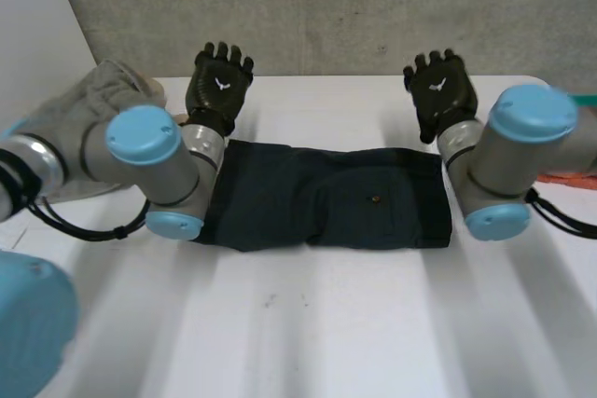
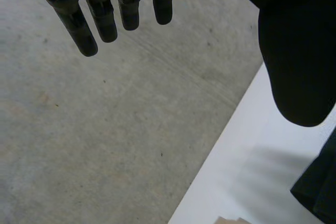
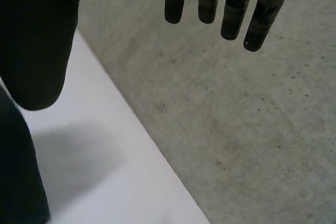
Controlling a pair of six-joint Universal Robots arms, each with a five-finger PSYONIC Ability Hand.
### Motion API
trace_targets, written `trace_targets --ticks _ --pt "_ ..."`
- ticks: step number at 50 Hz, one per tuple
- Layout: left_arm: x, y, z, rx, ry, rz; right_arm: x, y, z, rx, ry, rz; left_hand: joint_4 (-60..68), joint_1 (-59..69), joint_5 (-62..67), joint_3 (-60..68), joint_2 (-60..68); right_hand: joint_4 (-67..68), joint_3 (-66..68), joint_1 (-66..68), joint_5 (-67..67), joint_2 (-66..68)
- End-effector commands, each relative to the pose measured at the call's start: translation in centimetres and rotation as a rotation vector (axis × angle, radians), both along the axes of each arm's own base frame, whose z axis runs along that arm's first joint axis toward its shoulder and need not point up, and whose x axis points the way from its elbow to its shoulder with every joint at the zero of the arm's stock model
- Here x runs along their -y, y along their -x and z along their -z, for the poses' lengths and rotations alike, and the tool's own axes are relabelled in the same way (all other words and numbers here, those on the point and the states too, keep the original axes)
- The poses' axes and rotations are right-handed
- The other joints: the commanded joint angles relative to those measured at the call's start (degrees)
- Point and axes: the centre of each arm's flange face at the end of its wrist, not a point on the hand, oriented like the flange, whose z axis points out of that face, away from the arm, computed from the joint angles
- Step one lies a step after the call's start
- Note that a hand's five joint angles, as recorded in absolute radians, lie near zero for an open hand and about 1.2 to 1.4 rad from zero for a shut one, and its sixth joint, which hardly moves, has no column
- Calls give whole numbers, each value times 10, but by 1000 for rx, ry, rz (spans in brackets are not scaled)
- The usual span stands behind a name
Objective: Fold the laundry.
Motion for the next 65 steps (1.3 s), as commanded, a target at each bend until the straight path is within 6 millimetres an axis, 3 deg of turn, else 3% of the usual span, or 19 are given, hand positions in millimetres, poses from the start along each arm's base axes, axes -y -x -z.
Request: trace_targets --ticks 1,6,13,23,24,25,30,36,41,47,51,54,56,59,62,65 --pt "-42 -19 -26 -35 -68 16 -53 22 -32 108 -250 -66 -16 -11 -27 -21 -18 -37 -24 -16 -37 -27" --pt "-72 -34 -28 -64 -137 26 -83 42 -6 89 -516 -49 -16 -11 -27 -21 -18 61 75 82 61 71" --pt "-102 -45 -6 -83 -252 42 -102 50 29 68 -597 -34 -16 -11 -27 -21 -18 154 167 175 153 164" --pt "-106 -50 10 -66 -299 32 -92 47 64 57 -556 -31 -16 -11 -27 -21 -18 211 224 232 211 221" --pt "-107 -50 10 -65 -300 31 -90 47 66 55 -552 -29 -16 -11 -27 -21 -18 228 241 249 227 238" --pt "-107 -50 11 -64 -302 31 -86 46 70 46 -539 -31 -16 -11 -27 -21 -18 334 348 356 334 344" --pt "-108 -50 11 -64 -302 33 -74 44 75 25 -461 -33 -16 -11 -27 -21 -18 662 676 684 662 672" --pt "-109 -50 7 -68 -297 33 -56 73 66 7 -414 60 -16 -11 -27 -21 -18 663 676 684 663 673" --pt "-111 -52 5 -69 -296 31 -52 105 29 -59 -327 132 -16 -11 -27 -21 -18 663 676 684 663 673" --pt "-114 -55 5 -71 -301 26 -54 120 28 -185 -321 137 -16 -11 -27 -21 -18 663 676 684 663 673" --pt "-115 -56 5 -75 -305 26 -51 114 23 -247 -263 81 -16 -11 -27 -21 -18 663 676 684 663 673" --pt "-115 -56 5 -82 -310 27 -50 99 10 -304 -174 7 -16 -11 -27 -21 -18 663 676 684 663 673" --pt "-115 -56 4 -84 -308 27 -55 81 2 -329 -115 -62 -16 -11 -27 -21 -18 663 676 684 663 673" --pt "-115 -57 1 -91 -302 25 -82 26 -12 -352 32 -300 -16 -11 -27 -21 -18 663 676 684 663 673" --pt "-117 -58 -2 -95 -297 24 -106 -6 -12 -342 110 -490 -16 -11 -27 -21 -18 663 676 684 663 673" --pt "-119 -60 -8 -103 -285 23 -126 -26 -3 -330 135 -636 -16 -11 -27 -21 -18 663 676 684 663 673"
